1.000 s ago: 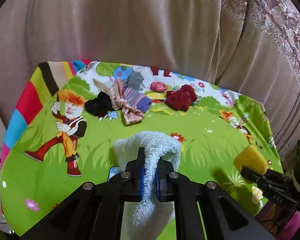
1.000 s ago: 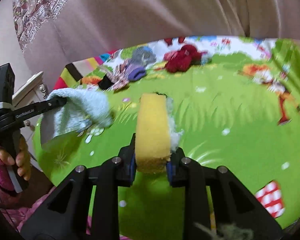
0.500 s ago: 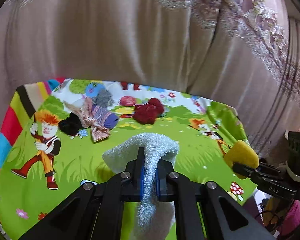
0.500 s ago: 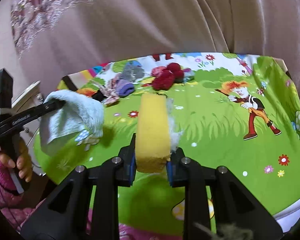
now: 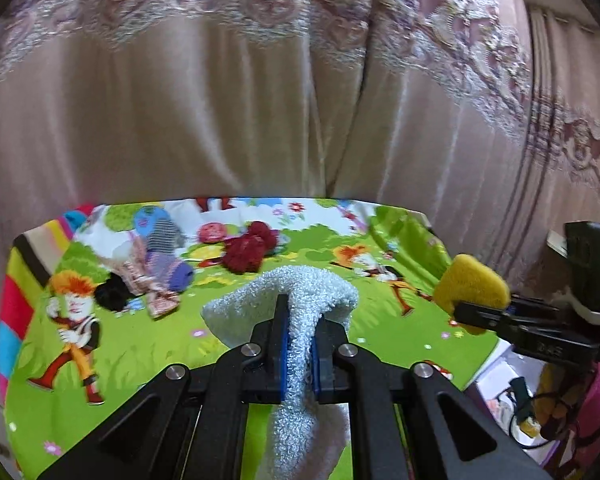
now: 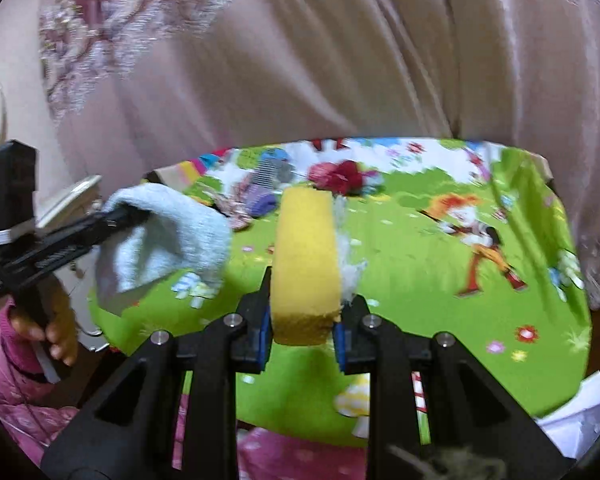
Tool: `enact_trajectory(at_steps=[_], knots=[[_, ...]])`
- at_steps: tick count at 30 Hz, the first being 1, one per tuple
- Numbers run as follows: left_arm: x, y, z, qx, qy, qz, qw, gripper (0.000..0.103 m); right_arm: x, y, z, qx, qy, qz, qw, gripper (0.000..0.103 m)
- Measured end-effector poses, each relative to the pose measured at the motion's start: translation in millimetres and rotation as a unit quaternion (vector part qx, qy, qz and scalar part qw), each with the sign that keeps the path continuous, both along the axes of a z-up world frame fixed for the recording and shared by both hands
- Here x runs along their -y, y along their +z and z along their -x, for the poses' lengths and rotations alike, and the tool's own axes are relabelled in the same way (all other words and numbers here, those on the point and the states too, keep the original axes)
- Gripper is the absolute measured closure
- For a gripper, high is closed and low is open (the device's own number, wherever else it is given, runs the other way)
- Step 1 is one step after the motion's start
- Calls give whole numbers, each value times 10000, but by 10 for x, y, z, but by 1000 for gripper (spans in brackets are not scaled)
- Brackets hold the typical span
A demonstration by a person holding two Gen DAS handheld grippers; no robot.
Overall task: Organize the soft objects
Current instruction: 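Carry the sponge and towel to the purple box and open both tools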
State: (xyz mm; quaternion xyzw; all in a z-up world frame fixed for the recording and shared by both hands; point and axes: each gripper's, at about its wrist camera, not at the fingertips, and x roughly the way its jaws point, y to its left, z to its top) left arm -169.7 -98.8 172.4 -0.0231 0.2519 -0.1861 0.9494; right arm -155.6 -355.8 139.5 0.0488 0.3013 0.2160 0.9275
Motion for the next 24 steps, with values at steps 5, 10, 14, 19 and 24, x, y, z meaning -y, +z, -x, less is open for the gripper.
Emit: enact_trajectory(at_steps=[5,10,14,19,24], knots=[[310,-40,71,-36,-425,-83,9991,94,314,-140,63,-227,-429,130,9987,75],[674,-78,283,-1,-989,-201,9949,94,431,-155,430,-204,-353,251,9989,75],[892,-17,429,15,-1382,-151,9903,94,548,-94,703,-102,-416,271,9987,75],[1169,138,625,156,-1873,-213,9820,94,757,64,987,120,-701,169,9973,75],[1453,324,796,349,-2291,-263,9724,94,963,214,1207,347,-1046,356,9933,75]])
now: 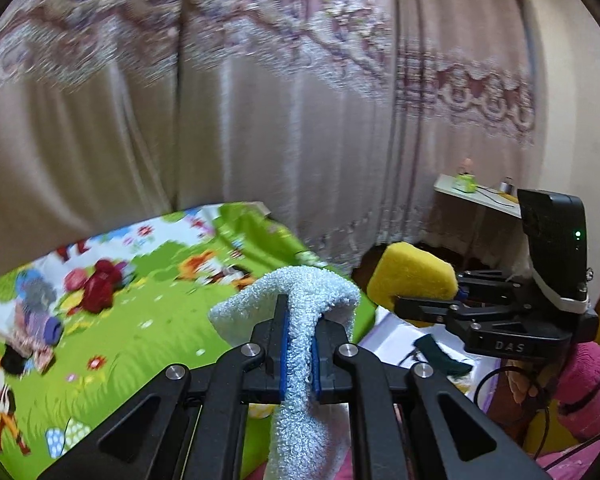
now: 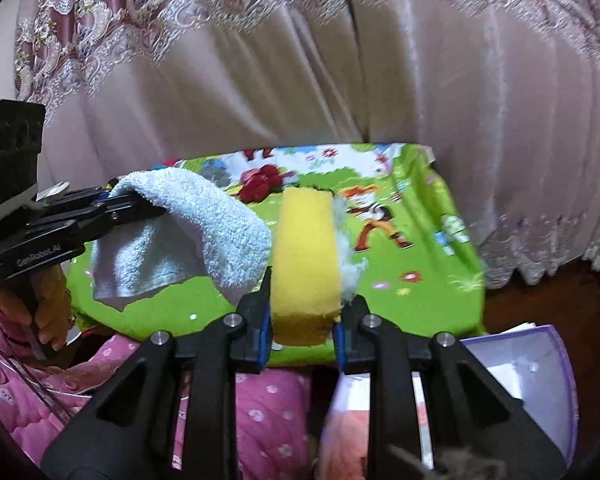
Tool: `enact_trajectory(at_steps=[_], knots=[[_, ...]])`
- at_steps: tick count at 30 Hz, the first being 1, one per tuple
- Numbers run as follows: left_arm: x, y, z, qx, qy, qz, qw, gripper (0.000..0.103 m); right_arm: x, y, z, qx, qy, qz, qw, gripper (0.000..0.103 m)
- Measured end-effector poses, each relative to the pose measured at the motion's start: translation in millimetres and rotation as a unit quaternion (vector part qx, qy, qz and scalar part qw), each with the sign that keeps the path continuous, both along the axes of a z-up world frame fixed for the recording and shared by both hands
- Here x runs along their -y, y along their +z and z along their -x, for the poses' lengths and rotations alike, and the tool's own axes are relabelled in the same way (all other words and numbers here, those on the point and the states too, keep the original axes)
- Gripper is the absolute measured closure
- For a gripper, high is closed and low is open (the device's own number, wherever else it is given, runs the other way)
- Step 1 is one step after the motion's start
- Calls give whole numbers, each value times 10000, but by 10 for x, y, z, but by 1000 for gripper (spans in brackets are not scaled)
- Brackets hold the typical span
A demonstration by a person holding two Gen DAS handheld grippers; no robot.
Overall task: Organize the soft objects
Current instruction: 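Carry the sponge and towel to the purple box and open both tools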
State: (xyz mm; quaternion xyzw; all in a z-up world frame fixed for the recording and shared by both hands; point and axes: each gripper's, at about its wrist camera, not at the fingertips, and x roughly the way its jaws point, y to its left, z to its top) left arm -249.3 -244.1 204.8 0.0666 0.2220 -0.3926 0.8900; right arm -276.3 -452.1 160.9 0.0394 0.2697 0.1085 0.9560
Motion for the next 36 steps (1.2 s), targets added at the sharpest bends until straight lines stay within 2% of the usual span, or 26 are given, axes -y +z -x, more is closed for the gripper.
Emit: enact_trajectory(at_steps=[7,14,17,23,30,31,32,33,34,35,36], knots=[[424,297,183,127,-541,100,9984,94,297,318,323,422,-504,382,9971,75],[746,642,343,157,-961,423,9944,94,602,827,782,1227,-1077,579,9849,75],[884,769,390,219,-1091,512,9925,94,677,938,930,1424,-1256,614,9799,75],[1172,940,551,422,-1322,570,9887,94,869,1063,1173,1662,-1629,704,9700,75],[1620,750,539,181,-1481,438,9878,92,1114,880,1249,1527,-1921,575,9677,75],[1722,665,524,149,-1493,349,9881,89,1166,806,1224,1423,-1977,531,9684,74],[1808,577,513,94,-1536,250,9878,75,1209,744,1201,1311,-2009,506,9695,67],[1907,463,484,-13,-1600,103,9871,45,1255,670,1174,1154,-2050,487,9707,46],[2023,317,441,-139,-1629,-133,9865,29,1302,593,1121,983,-2115,482,9712,30],[2076,202,404,-186,-1594,-264,9867,14,1349,490,1065,769,-2225,482,9707,10],[2075,75,353,-243,-1513,-259,9879,14,1382,403,1029,583,-2346,501,9690,10]])
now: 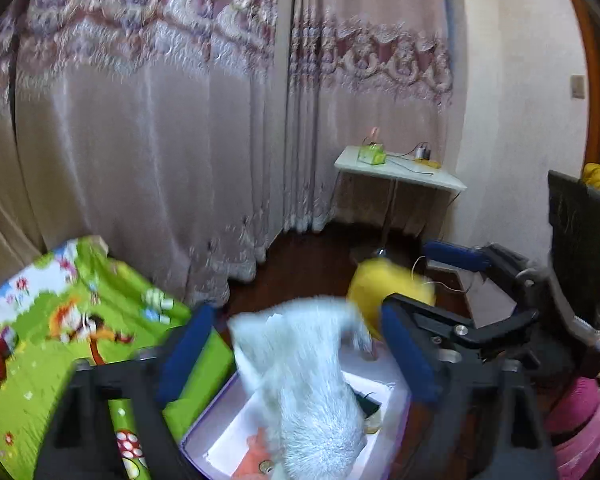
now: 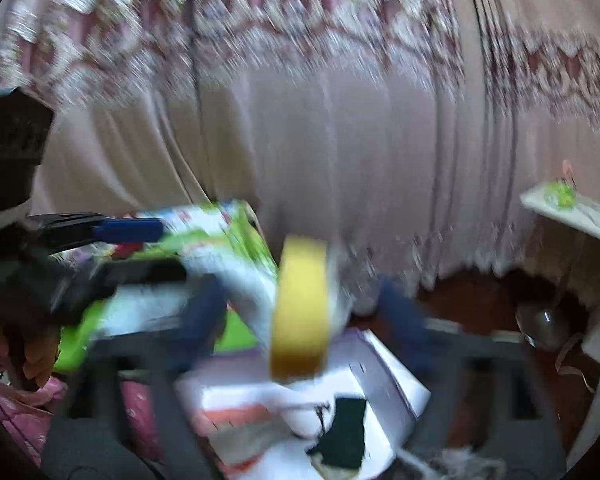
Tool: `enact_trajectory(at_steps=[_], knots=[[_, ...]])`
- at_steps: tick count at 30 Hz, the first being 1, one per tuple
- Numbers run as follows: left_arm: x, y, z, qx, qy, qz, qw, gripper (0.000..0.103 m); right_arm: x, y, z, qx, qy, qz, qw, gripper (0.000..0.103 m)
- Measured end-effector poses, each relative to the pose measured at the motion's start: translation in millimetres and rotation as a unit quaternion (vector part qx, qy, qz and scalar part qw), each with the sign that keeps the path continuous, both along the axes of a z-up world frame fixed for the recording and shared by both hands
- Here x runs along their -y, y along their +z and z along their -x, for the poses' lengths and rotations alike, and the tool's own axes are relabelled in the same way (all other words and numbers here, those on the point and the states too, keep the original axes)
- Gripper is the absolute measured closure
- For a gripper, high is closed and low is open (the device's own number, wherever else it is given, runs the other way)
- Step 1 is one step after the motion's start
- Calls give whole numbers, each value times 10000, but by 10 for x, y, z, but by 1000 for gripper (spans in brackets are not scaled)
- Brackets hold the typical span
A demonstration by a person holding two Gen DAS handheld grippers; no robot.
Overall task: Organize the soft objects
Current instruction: 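Carry the sponge and towel to the purple box and open both tools, then move both tools back over the pile on the mat, then grasp the red-patterned scarf with the right tool while the left tool grasps the black velvet cloth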
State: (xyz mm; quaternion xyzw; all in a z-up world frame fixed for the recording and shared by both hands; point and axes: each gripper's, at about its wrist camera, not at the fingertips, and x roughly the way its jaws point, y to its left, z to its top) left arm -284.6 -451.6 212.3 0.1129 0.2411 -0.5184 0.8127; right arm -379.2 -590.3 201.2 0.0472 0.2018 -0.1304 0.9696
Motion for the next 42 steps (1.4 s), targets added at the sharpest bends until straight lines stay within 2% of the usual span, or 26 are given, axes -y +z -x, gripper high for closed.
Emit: enact_trajectory(at_steps=[3,7,9,11,12,14,15,17,20,22,25,26,28,30,32,34,37,39,42], knots=[[-74,-308,-193,-183,268,-347,9989,14,32,-204,-98,-303,19,-192,9994,10],[-613,-604,-563,-428,842,-460,9945,14,-51,-264,-321,-384,366,-590,9968,10],[-993,-739,-794,-512,1297,-525,9888,14,-226,-329,-528,-513,686,-721,9937,10],[-1471,-933,-1056,-631,1940,-666,9767,14,-455,-426,-810,-679,1101,-867,9878,10],[-1802,-1061,-1226,-771,2385,-753,9651,14,-608,-500,-985,-834,1306,-986,9830,10],[-2289,-1220,-1422,-969,2941,-800,9475,14,-887,-651,-1304,-1149,1716,-1141,9718,10],[-2651,-1326,-1547,-1082,3366,-811,9319,14,-1092,-760,-1491,-1318,1954,-1165,9648,10],[-3135,-1445,-1688,-1173,3875,-795,9109,14,-1436,-984,-1780,-1657,2275,-1186,9522,10],[-3871,-1610,-1946,-1210,4665,-804,8725,14,-1986,-1357,-2261,-2260,2744,-1311,9254,10],[-4326,-1719,-2133,-1214,5156,-719,8452,14,-2246,-1519,-2497,-2469,2918,-1356,9141,10],[-4809,-1834,-2324,-1295,5655,-619,8122,14,-2647,-1710,-2960,-2654,3029,-1422,9042,10],[-4976,-1874,-2374,-1336,5790,-557,8024,14,-2799,-1748,-3124,-2643,3102,-1475,9012,10],[-5146,-1916,-2431,-1391,5958,-441,7898,14,-3096,-1777,-3402,-2560,3329,-1482,8954,10],[-5323,-1991,-2483,-1681,6096,-170,7745,14,-3469,-1765,-3694,-2477,3669,-1255,8878,10],[-5392,-2031,-2463,-1857,6118,132,7688,14,-3870,-1690,-3961,-2278,4027,-822,8827,10],[-5422,-2045,-2452,-1884,6093,231,7699,14,-4249,-1626,-4209,-2074,4403,-438,8725,10],[-5468,-2048,-2436,-1902,6053,381,7720,13,-4918,-1591,-4534,-1773,4980,505,8474,10],[-5499,-2025,-2393,-1917,6022,539,7731,13,-5246,-1638,-4705,-1742,5124,1014,8348,10],[-5480,-2027,-2413,-1919,6029,604,7720,13,-5633,-1776,-4999,-1892,5261,1348,8181,10]])
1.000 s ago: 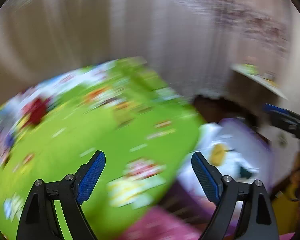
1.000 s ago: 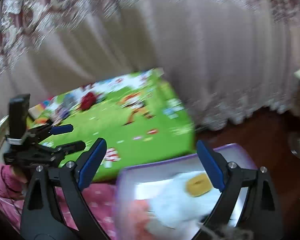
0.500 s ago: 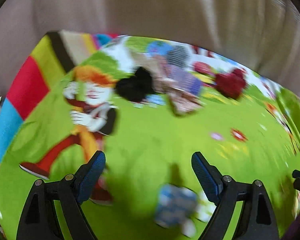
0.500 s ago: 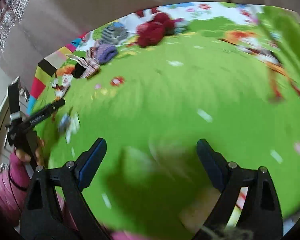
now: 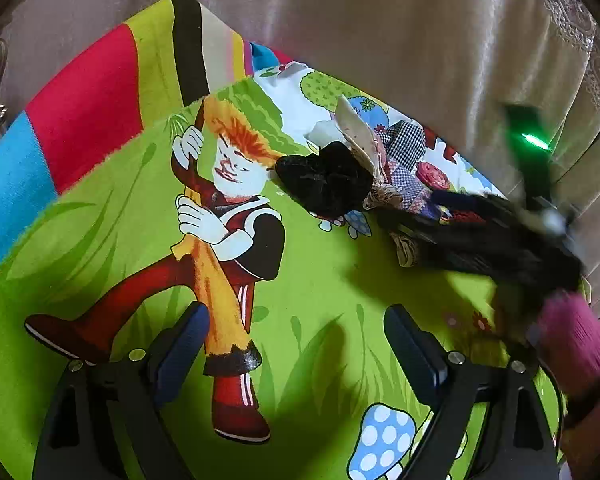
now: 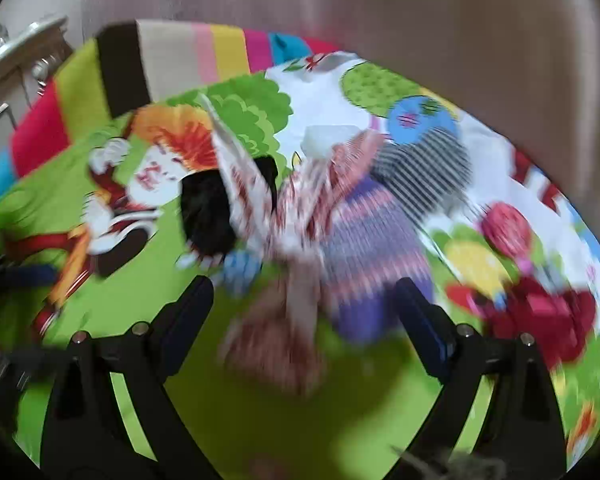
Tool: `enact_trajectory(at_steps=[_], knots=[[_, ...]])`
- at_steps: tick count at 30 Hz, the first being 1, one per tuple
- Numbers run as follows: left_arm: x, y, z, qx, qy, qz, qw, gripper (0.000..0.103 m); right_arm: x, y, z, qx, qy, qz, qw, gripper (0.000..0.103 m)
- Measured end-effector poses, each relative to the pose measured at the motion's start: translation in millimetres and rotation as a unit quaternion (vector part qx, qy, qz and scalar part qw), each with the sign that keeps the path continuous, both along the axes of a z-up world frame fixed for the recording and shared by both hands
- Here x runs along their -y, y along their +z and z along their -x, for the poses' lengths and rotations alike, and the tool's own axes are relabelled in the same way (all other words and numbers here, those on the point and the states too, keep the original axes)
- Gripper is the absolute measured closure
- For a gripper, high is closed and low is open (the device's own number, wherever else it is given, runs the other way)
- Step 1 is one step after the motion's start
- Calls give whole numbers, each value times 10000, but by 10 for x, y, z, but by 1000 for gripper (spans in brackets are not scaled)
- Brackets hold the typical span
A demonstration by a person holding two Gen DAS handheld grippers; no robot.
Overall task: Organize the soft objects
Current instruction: 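Grasp the red-patterned scarf with the right tool while the left tool grasps the black velvet cloth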
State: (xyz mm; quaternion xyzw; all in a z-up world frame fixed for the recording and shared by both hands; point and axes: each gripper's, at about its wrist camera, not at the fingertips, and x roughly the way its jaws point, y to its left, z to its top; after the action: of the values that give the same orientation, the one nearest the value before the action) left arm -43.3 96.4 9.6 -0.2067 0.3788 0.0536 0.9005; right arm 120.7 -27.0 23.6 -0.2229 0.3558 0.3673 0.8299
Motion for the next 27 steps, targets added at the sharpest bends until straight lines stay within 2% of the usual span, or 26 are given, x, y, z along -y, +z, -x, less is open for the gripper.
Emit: enact_trajectory(at_steps=[1,2,3,4,5,6,10,14,16,17,20,21,23,25,27], knots=[[8,5,2,-12,1,-24,10000,13,-68,-31,-57,11,35,43,10000,10],[17,-1,-12,-24,-3,-44,10000,13,-152,-80,-124,25,87,118,9999,19],[16,-1,-7,-25,-5,-47,10000,13,-209,-137,-177,-18,110,200,9997,37],[3,-4,0,-14,-4,-19,10000,13,-214,-167,-194,-58,100,217,9997,41],[-11,-4,9,3,-1,14,10000,13,-174,-142,-186,-17,-2,85,10000,70],[-19,-2,17,13,0,28,10000,13,-120,-110,-158,76,-165,75,9998,76],[-19,-5,12,-9,-5,-7,10000,13,521,98,270,-160,-494,-862,9949,76],[4,-6,-12,-56,-79,-51,9999,7,1370,120,860,-57,-1034,-858,9909,76],[47,-7,-37,-130,-145,-158,9997,3,1809,52,1031,-193,-1445,-887,9853,76],[80,-9,-60,-196,-179,-254,9993,0,2023,-5,1100,-299,-1656,-864,9819,76],[228,-20,-249,-541,-381,-718,9952,0,2391,-166,1164,-577,-2062,-880,9728,76],[255,-24,-321,-590,-469,-790,9940,0,2474,-194,1150,-735,-2184,-939,9686,76],[307,-45,-542,-799,-566,-1005,9901,0,2518,-156,1160,-634,-2207,-1049,9676,76],[345,-87,-844,-1077,-562,-1410,9825,0,2413,-190,1123,-652,-2168,-838,9704,76],[301,-101,-1121,-1076,-509,-1425,9826,0,2352,-195,1133,-636,-2129,-674,9727,75]])
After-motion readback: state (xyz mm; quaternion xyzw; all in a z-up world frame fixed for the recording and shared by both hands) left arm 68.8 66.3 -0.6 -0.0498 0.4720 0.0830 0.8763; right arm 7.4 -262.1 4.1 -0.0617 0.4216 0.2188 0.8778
